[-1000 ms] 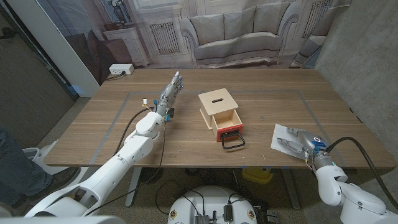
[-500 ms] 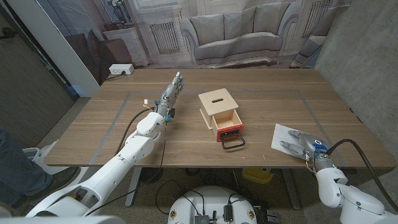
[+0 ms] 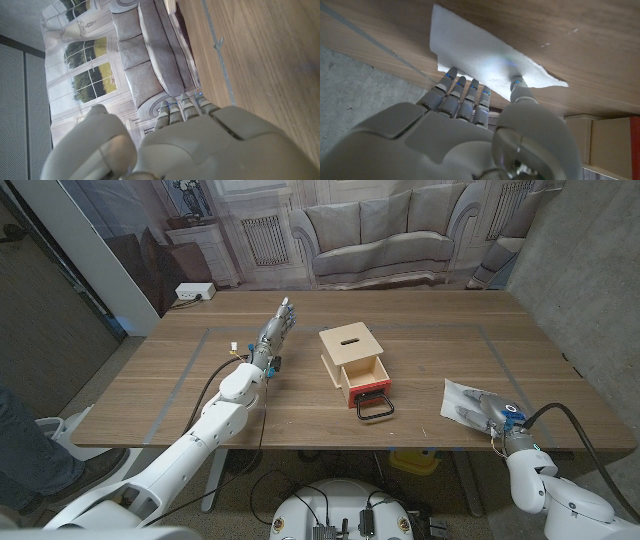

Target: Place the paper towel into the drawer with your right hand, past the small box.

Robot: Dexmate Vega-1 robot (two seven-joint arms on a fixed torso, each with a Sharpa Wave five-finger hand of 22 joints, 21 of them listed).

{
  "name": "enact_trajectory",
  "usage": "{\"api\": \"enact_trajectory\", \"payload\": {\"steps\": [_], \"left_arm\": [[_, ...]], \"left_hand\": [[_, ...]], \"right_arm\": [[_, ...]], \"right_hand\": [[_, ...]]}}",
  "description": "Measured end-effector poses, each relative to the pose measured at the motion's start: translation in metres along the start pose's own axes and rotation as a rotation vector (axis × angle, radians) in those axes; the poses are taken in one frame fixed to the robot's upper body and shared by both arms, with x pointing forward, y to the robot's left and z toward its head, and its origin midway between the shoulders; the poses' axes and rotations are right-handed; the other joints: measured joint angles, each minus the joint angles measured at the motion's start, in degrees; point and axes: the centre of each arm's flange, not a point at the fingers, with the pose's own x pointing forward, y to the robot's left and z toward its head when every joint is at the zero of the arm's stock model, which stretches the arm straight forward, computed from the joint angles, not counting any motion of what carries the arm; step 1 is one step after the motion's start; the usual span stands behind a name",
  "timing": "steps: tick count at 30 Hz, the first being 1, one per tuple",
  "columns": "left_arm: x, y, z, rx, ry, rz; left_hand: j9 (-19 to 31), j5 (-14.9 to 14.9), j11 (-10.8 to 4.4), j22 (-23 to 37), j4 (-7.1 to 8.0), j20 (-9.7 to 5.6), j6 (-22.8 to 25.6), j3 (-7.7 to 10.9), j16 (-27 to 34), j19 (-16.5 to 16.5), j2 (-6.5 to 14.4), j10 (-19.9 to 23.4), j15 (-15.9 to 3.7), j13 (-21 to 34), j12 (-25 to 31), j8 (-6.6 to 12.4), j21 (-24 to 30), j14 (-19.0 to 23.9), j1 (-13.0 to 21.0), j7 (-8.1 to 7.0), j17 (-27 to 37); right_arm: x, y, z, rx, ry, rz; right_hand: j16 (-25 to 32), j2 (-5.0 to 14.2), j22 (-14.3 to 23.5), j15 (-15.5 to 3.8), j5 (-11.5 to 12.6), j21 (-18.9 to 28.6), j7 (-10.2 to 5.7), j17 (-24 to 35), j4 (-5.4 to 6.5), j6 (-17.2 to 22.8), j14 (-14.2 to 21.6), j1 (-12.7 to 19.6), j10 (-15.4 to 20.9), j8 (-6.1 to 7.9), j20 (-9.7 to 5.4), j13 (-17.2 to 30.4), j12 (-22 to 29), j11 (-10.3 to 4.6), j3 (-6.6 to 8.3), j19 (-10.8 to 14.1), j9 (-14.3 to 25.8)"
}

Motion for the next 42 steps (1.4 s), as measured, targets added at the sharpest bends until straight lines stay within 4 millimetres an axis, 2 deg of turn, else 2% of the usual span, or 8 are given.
{"api": "enact_trajectory", "payload": {"steps": [3, 8, 16, 20, 21, 26, 32, 42], "left_arm": [[-0.002, 0.001, 0.000, -0.003, -0.001, 0.002], [-0.006, 0.003, -0.003, -0.010, 0.001, 0.008], [-0.008, 0.004, -0.003, -0.015, 0.000, 0.011], [-0.010, 0.005, -0.004, -0.017, 0.000, 0.014], [-0.012, 0.006, -0.004, -0.017, 0.000, 0.016], [-0.013, 0.008, -0.004, -0.018, -0.001, 0.018], [-0.014, 0.009, -0.002, -0.016, -0.004, 0.019], [-0.014, 0.011, 0.001, -0.015, -0.009, 0.020]], "left_hand": [[0.00, -0.10, 0.00, 0.00, 0.00, 0.00, 0.00, 0.00, 0.00, 0.00, 0.00, 0.00, 0.00, 0.00, 0.00, 0.00, 0.00, 0.00, 0.00, 0.00, 0.00], [0.00, -0.10, 0.00, 0.31, 0.00, -0.01, 0.32, 0.00, 0.00, 0.00, 0.00, 0.00, 0.00, 0.00, 0.00, 0.00, 0.00, 0.00, 0.00, -0.32, 0.00], [0.00, -0.10, 0.00, 0.31, 0.00, 0.31, 0.64, 0.00, 0.00, -0.31, 0.00, 0.00, 0.00, 0.00, 0.00, 0.00, 0.00, 0.00, 0.00, 0.00, 0.00], [0.00, -0.10, 0.00, 0.30, 0.00, 0.30, 0.64, 0.00, 0.00, -0.31, 0.00, 0.00, 0.00, 0.00, 0.00, 0.00, 0.00, 0.00, 0.00, 0.00, 0.00], [0.00, -0.10, 0.00, 0.30, 0.00, 0.30, 0.64, 0.00, 0.00, -0.31, 0.00, 0.00, 0.00, 0.00, 0.00, 0.00, 0.00, 0.00, 0.00, 0.00, 0.00], [0.00, -0.10, 0.00, 0.30, 0.00, 0.51, 0.64, 0.00, 0.00, -0.10, 0.00, 0.00, 0.00, 0.00, 0.00, 0.00, 0.00, 0.00, 0.00, 0.00, 0.00], [0.00, -0.10, 0.00, 0.30, -0.24, 0.51, 0.64, -0.24, 0.00, -0.10, 0.00, 0.00, 0.00, 0.00, 0.00, 0.00, 0.00, 0.00, 0.00, 0.00, 0.00], [0.00, -0.10, 0.00, 0.30, 0.00, 0.51, 0.63, -0.48, 0.00, -0.10, 0.15, 0.00, 0.00, 0.00, 0.00, 0.00, 0.00, 0.00, 0.15, 0.00, 0.00]], "right_arm": [[0.001, -0.001, 0.001, -0.003, -0.001, -0.001], [0.002, -0.002, 0.002, -0.009, 0.002, -0.001], [0.003, -0.005, 0.007, -0.011, -0.009, -0.004], [0.004, -0.005, 0.008, -0.013, -0.010, -0.011], [0.004, -0.007, 0.009, -0.017, -0.010, -0.024], [0.005, -0.011, 0.011, -0.022, -0.015, -0.050], [0.005, -0.015, 0.012, -0.024, -0.021, -0.072], [0.006, -0.020, 0.018, -0.016, -0.037, -0.106]], "right_hand": [[0.42, 0.06, 0.05, -0.11, -0.88, 0.42, -0.34, 0.10, 0.30, 0.97, 2.11, 0.78, 1.08, 0.37, -0.09, 0.00, 0.26, -0.45, 0.45, 1.71, 0.00], [0.85, 0.62, 0.08, -0.21, -1.81, 0.71, -0.86, 0.16, 0.10, 3.41, 5.31, 2.97, 4.03, 0.87, -0.21, 0.00, 1.30, -0.94, 1.59, 4.06, 0.00], [1.31, 1.79, 0.56, -0.55, -2.91, 1.62, -1.24, 0.10, 0.15, 8.24, 9.95, 6.17, 8.44, 2.04, -0.52, -0.08, 2.23, -2.33, 3.50, 6.61, -0.01], [1.31, 2.64, 0.56, -0.81, -3.35, 2.07, -1.80, 0.16, 0.75, 11.40, 12.93, 7.26, 11.21, 2.86, -0.44, -0.19, 2.81, -3.04, 4.12, 7.72, -0.01], [1.31, 2.56, 0.62, -0.91, -3.37, 2.08, -1.88, 0.16, 0.52, 12.19, 13.53, 7.84, 11.80, 2.98, -0.62, -0.19, 2.81, -3.13, 4.32, 8.13, -0.01], [1.74, 3.48, 0.69, -1.17, -3.80, 2.40, -2.32, 0.35, 1.07, 15.68, 16.24, 8.84, 15.22, 3.54, -0.74, -0.19, 3.49, -3.53, 4.89, 9.29, -0.01], [2.16, 4.53, 0.69, -1.89, -4.01, 2.84, -3.17, 0.43, 1.03, 20.03, 19.62, 9.89, 18.50, 4.01, -0.93, -0.19, 3.93, -4.31, 5.76, 10.47, -0.02], [2.78, 4.37, 0.91, -3.38, -4.01, 3.91, -3.46, 0.81, 0.44, 25.48, 25.00, 13.83, 24.13, 4.66, -1.22, -0.19, 4.58, -4.81, 6.47, 13.05, 0.19]]}}
